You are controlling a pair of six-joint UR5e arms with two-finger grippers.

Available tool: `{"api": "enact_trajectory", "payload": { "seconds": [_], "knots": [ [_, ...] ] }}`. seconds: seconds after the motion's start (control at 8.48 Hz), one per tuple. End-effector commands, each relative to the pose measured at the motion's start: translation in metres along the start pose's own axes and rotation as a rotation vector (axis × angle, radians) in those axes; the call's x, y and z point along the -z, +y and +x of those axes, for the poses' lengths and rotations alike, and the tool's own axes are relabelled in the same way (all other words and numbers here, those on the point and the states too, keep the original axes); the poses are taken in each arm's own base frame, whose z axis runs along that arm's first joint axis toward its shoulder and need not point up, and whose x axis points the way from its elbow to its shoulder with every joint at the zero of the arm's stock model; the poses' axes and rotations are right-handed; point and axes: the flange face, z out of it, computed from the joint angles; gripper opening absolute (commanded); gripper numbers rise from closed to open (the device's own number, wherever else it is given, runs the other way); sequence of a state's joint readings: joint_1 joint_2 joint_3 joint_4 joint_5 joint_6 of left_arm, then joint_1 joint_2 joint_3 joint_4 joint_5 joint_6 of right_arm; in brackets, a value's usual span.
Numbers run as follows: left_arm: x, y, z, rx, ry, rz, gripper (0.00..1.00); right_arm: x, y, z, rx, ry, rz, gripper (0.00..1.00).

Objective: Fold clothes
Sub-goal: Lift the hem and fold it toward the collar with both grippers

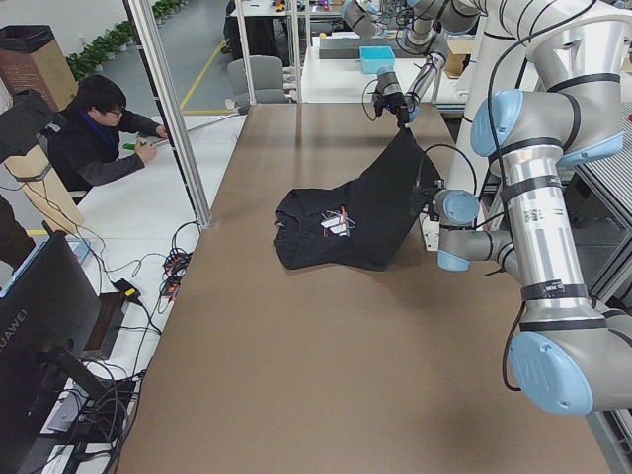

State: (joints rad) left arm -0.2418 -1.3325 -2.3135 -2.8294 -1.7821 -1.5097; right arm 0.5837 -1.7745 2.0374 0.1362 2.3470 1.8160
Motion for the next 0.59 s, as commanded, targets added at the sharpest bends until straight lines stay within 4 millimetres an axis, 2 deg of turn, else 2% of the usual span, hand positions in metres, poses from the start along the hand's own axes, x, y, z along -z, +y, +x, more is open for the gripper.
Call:
{"api": "enact_trajectory", "payload": {
  "seconds": [0.0,0.12,0.24,0.47],
  "knots": [
    [-0.014,-0.013,-0.027,0.005,-0.047,0.094,0.0,-0.012,-0.048,0.03,0.016,0.017,0.075,0.0],
    [-0.013,-0.025,-0.021,0.003,-0.034,0.134,0.0,-0.015,-0.07,0.036,0.018,0.024,0.103,0.0],
    [-0.01,-0.035,-0.022,0.009,-0.037,0.167,0.0,-0.014,-0.091,0.03,0.027,0.027,0.137,0.0],
    [0.0,-0.051,-0.019,0.03,-0.03,0.221,0.0,-0.016,-0.127,0.008,0.02,0.05,0.2,0.0]
  ]
}}
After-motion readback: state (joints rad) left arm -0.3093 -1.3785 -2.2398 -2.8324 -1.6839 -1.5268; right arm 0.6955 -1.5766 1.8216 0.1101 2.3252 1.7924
